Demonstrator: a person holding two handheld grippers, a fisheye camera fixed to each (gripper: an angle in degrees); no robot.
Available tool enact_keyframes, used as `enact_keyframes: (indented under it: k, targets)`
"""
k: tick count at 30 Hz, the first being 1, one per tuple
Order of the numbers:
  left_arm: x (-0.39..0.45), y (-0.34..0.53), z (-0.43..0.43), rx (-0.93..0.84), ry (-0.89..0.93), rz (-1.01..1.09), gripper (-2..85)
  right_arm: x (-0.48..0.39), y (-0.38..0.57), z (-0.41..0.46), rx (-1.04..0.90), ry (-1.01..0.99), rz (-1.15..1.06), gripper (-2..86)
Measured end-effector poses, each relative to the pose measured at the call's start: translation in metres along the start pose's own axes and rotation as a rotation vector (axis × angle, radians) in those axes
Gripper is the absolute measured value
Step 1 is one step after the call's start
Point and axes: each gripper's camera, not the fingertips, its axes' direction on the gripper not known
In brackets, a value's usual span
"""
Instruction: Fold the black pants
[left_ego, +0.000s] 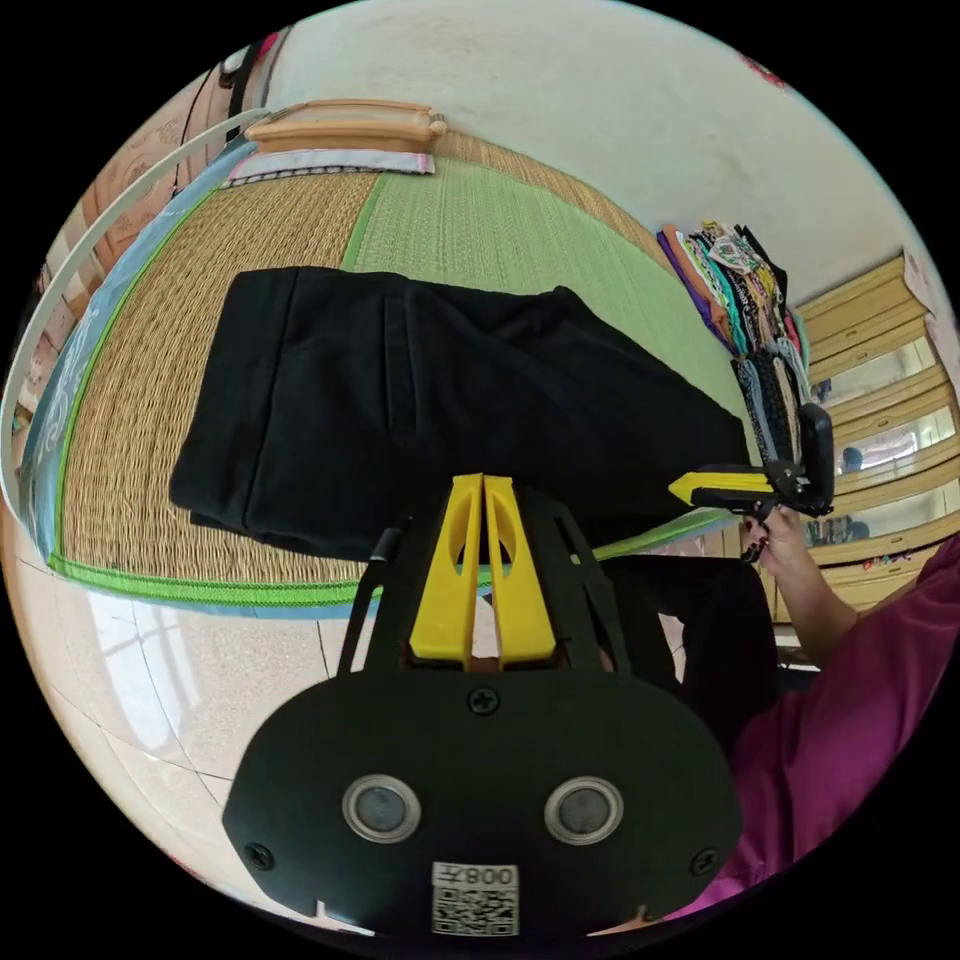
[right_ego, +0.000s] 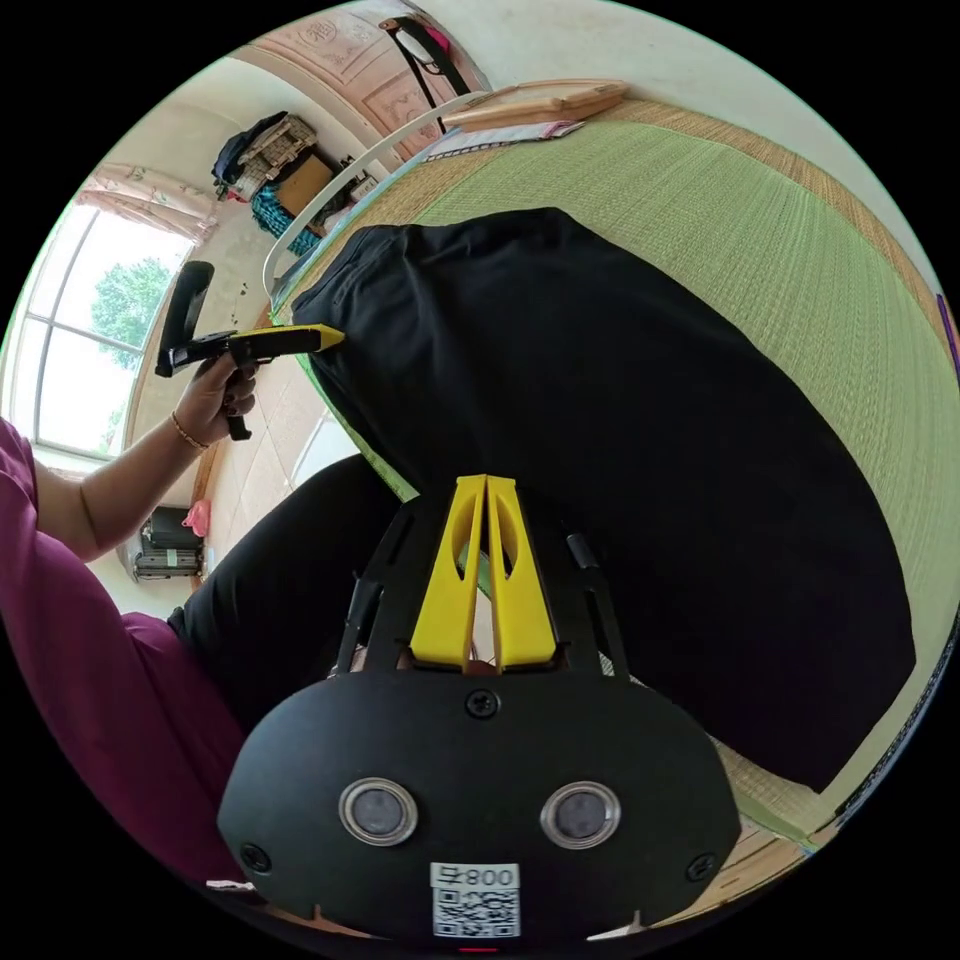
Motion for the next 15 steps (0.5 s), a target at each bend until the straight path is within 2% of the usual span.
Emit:
enact_keyframes:
  k: [3,5,7,15]
  targets:
    - [0.029,-0.003,0.003,-0.037,0.061,0.147,2.9,0.001,-0.002,-0.005,-0.007,0.004,-0.006,0.1]
    - [0.045,-0.005,0.015,-0.124,0.03,0.219,3.8,0.006,-0.001,-0.01,0.003,-0.017,0.007,0.1]
    - [0.061,-0.003,0.029,-0.205,-0.084,0.295,3.4,0.01,0.002,-0.015,0.013,-0.033,0.022,0.1]
    - [0.078,0.003,0.007,-0.179,-0.081,0.284,0.4,0.012,0.013,-0.043,0.052,-0.05,0.02,0.1]
